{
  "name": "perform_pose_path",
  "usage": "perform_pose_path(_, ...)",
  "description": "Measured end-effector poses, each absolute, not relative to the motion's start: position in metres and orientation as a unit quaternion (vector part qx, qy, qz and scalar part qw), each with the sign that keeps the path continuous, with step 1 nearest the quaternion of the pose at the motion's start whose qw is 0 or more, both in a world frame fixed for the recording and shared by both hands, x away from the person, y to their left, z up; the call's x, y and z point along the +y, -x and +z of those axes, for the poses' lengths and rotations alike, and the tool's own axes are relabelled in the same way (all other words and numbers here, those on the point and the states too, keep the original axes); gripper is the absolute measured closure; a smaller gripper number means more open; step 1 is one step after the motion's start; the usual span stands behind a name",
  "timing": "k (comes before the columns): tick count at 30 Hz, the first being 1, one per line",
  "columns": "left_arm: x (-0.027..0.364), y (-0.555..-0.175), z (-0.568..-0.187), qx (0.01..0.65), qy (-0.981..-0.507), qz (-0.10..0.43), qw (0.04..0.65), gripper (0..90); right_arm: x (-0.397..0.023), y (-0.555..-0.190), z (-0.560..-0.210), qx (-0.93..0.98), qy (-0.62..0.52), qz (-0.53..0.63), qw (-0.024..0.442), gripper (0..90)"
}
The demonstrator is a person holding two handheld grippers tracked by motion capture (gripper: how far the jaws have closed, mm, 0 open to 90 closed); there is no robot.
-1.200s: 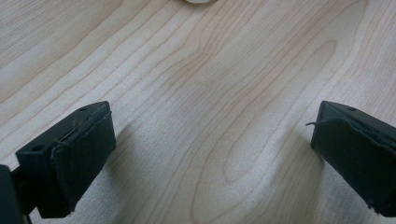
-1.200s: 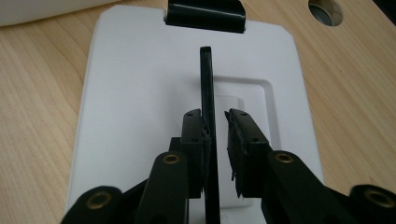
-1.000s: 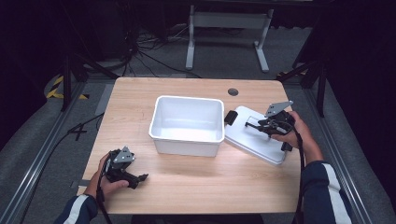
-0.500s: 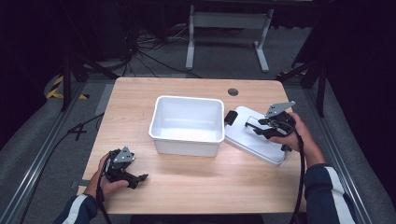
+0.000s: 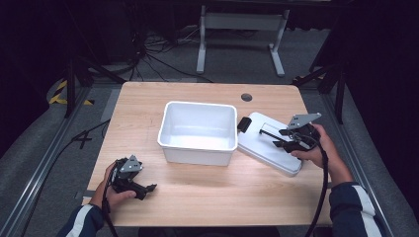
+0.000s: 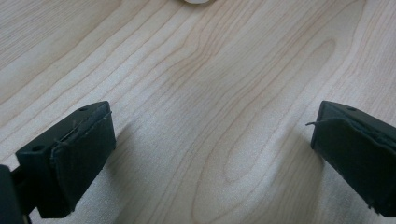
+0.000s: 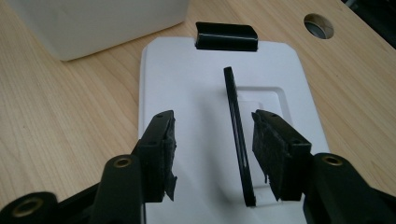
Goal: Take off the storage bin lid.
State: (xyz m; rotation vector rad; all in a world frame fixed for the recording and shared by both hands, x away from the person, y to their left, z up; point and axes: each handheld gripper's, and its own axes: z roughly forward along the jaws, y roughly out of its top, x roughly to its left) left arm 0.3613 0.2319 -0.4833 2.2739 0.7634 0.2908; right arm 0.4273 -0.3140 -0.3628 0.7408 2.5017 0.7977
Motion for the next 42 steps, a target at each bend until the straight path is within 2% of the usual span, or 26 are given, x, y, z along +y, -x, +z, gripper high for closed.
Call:
perform_pose_path(6, 0.232, -0.361, -0.483, 0.296, -0.88, 0.112, 0.355, 0.3, -0.32, -0.415, -0.362, 0.893, -0.27, 0.288, 0.217, 44.9)
perform_pose_path(24, 0.232, -0.361, -0.483, 0.296, -0.88, 0.113, 0.355, 0.3, -0.335, -0.379, -0.367, 0.888, -0.255, 0.306, 0.228, 41.6)
perform_pose_path(34, 0.232, -0.361, -0.483, 0.296, -0.88, 0.113, 0.354, 0.3, -0.346, -0.356, -0.377, 0.886, -0.248, 0.312, 0.237, 41.2)
perform_pose_path(42, 0.232, -0.361, -0.483, 0.297, -0.879, 0.114, 0.355, 0.4, -0.36, -0.339, -0.393, 0.879, -0.268, 0.311, 0.242, 35.8)
